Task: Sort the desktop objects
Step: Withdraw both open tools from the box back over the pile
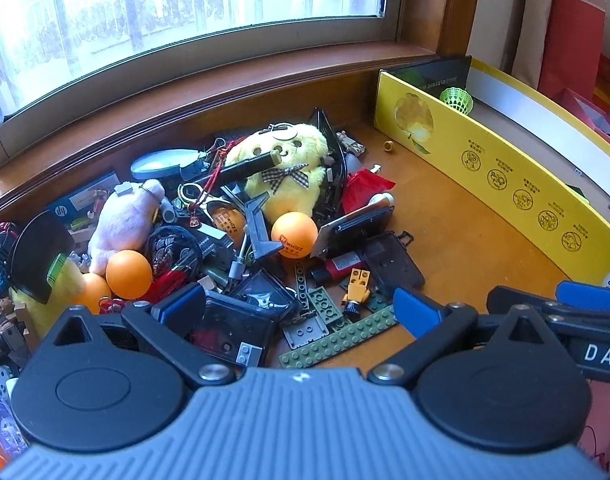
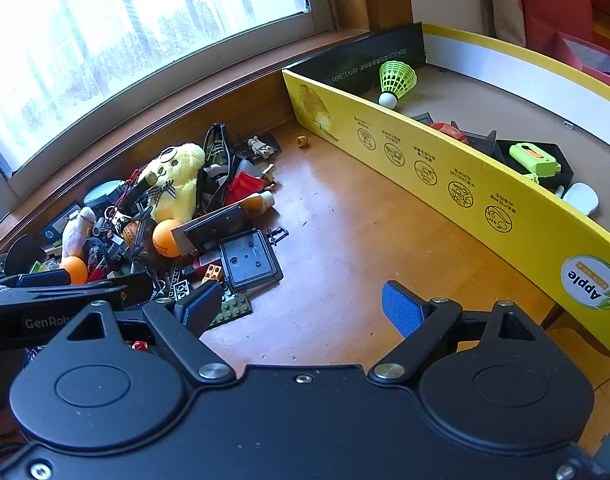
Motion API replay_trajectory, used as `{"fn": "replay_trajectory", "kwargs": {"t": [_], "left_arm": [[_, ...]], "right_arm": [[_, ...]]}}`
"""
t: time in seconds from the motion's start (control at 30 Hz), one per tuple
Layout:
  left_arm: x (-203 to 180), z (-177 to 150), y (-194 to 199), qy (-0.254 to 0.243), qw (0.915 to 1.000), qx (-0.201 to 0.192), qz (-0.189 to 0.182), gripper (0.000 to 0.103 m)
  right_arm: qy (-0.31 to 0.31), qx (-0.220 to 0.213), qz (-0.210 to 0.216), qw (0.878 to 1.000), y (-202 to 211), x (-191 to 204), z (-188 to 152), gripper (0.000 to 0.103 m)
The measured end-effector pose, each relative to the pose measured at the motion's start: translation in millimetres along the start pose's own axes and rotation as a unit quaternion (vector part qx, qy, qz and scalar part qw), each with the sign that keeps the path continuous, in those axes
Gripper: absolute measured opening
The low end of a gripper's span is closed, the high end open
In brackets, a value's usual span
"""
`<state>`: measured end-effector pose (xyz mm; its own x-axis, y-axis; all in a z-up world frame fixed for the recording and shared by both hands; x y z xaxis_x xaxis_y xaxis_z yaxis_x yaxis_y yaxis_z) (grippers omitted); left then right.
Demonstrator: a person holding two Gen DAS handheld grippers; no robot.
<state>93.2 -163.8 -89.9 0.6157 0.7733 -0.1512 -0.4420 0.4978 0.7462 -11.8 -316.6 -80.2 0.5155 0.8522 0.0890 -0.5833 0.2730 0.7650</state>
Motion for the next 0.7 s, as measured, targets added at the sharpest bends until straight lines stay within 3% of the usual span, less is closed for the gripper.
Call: {"fn": "replay_trajectory", "kwargs": {"t": [0.7], "left_arm": [[4,-12,-1,0.024,0.9995,0.019,0.006,0.103]], "right_arm": [[0.012,-0.007,0.001,1.0,1,5,2,0.088]]}}
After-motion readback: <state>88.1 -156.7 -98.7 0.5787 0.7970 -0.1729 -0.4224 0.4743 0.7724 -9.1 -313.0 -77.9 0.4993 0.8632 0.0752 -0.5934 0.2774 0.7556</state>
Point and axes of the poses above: each gripper's, at about its wrist camera, not at the fingertips, and y roughly against the way its jaws point, x to its left, z to its top, the point moved 10 cm from there along -y, roughly the way its jaws point, and after that the axes turned 11 degrees about -z, right-handed, at the moved point
